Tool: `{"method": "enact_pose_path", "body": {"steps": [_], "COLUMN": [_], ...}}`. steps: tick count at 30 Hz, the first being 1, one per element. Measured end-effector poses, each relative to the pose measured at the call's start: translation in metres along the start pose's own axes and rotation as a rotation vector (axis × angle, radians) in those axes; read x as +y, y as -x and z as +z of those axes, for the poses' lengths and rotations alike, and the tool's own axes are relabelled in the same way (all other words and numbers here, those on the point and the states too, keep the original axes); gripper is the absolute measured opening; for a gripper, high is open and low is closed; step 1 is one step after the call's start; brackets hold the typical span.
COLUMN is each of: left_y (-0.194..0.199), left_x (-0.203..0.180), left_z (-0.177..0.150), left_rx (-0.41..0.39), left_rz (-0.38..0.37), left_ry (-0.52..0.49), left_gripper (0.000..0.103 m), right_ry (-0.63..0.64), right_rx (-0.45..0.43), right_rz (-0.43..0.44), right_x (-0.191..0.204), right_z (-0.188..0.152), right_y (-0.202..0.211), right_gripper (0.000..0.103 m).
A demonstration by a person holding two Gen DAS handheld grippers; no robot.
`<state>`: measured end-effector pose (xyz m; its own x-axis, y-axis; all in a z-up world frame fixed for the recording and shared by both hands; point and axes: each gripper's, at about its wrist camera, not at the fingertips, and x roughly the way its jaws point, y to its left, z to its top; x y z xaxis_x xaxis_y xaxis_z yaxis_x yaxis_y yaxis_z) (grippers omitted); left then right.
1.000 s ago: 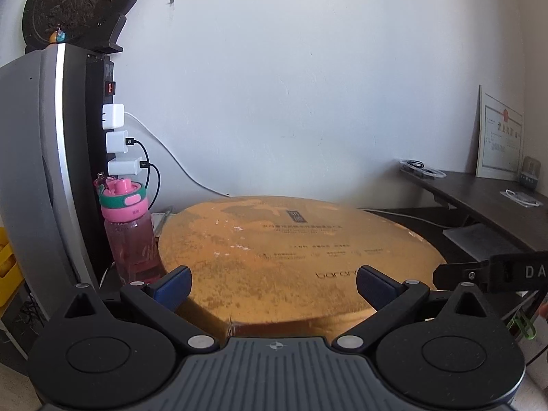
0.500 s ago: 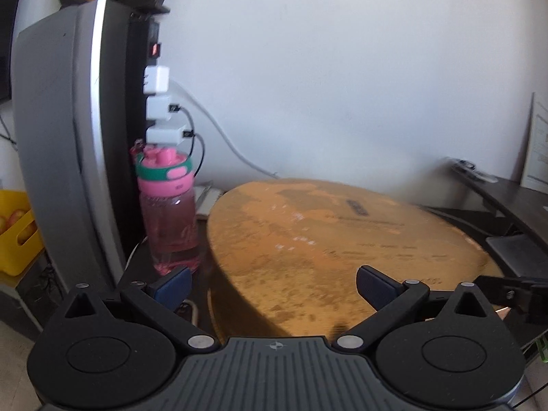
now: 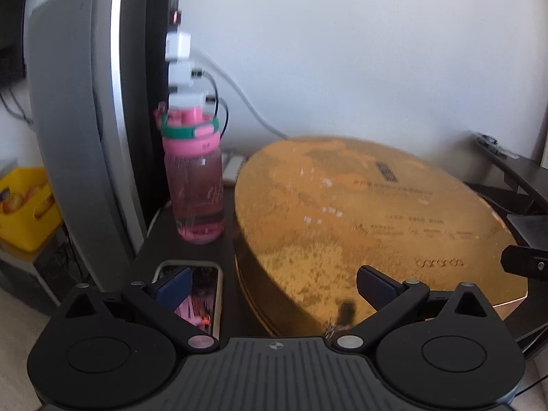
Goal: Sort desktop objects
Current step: 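Press the lid down onto the box with both grippers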
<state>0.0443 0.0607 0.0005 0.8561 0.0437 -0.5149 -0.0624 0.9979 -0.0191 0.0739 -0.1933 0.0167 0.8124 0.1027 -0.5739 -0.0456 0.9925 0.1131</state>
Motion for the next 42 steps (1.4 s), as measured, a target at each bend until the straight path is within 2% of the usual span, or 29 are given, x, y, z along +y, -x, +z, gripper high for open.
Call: {"method": "enact_pose_path", "body": {"steps": [2,4,6,9,14,15,17,20,22,23,24,25,27,29,32,35,42], "left_y": [0.008,0.01,0.007,-0.003,-0.028,-0.034,-0.042,-0.044,-0.041,-0.035,-0.029,-0.02,-0.009,-0.008,-0.021,-0.037,-0.045], "left_x": [-0.005,-0.011,-0.016,-0.02,-0.003,0.001,0.012,0.013,0.008,0.005,0.002,0.0,-0.003,-0.007,-0.007,-0.003,-0.008], "left_z": [0.001,0.004,0.006,0.01,0.012,0.01,0.009,0.008,0.01,0.012,0.013,0.015,0.018,0.02,0.02,0.019,0.015], "left_rx": [-0.061,-0.088,-0.099,-0.093,0.053,0.079,0.118,0.124,0.092,0.05,0.009,-0.061,-0.155,-0.176,-0.139,-0.061,-0.014], "left_rz": [-0.034,-0.098,-0.127,-0.119,-0.145,-0.143,-0.176,-0.169,-0.119,-0.07,-0.021,-0.004,-0.047,-0.083,-0.113,-0.156,-0.143], "left_ry": [-0.043,-0.082,-0.109,-0.12,0.01,0.035,0.111,0.124,0.076,0.045,0.014,-0.021,-0.076,-0.106,-0.1,-0.058,-0.123], "left_gripper": [0.102,0.102,0.101,0.1,0.096,0.101,0.101,0.102,0.102,0.096,0.093,0.093,0.094,0.095,0.094,0.093,0.094], "right_ry": [-0.011,-0.033,-0.045,-0.035,-0.051,-0.053,-0.047,-0.027,-0.03,-0.033,-0.03,-0.026,-0.018,-0.02,-0.029,-0.041,-0.066], "right_rx": [-0.002,0.004,0.008,0.003,0.023,0.028,0.032,0.038,0.054,0.056,0.054,0.051,0.045,0.041,0.042,0.047,0.051], "right_rz": [-0.004,-0.008,-0.01,-0.003,0.048,0.053,0.05,0.045,0.038,0.041,0.049,0.055,0.059,0.064,0.066,0.063,0.058], "right_x": [-0.006,-0.012,-0.017,-0.019,-0.023,-0.024,-0.023,-0.023,-0.024,-0.023,-0.022,-0.02,-0.018,-0.017,-0.02,-0.025,-0.03], "right_z": [0.0,-0.001,-0.001,0.003,0.008,0.01,0.012,0.014,0.014,0.014,0.014,0.013,0.013,0.012,0.012,0.012,0.016], "right_y": [0.0,-0.002,-0.006,-0.012,-0.029,-0.033,-0.039,-0.046,-0.052,-0.053,-0.053,-0.052,-0.05,-0.049,-0.049,-0.049,-0.054], "right_gripper": [0.095,0.095,0.095,0.095,0.095,0.095,0.095,0.095,0.095,0.095,0.095,0.095,0.095,0.095,0.095,0.095,0.095]}}
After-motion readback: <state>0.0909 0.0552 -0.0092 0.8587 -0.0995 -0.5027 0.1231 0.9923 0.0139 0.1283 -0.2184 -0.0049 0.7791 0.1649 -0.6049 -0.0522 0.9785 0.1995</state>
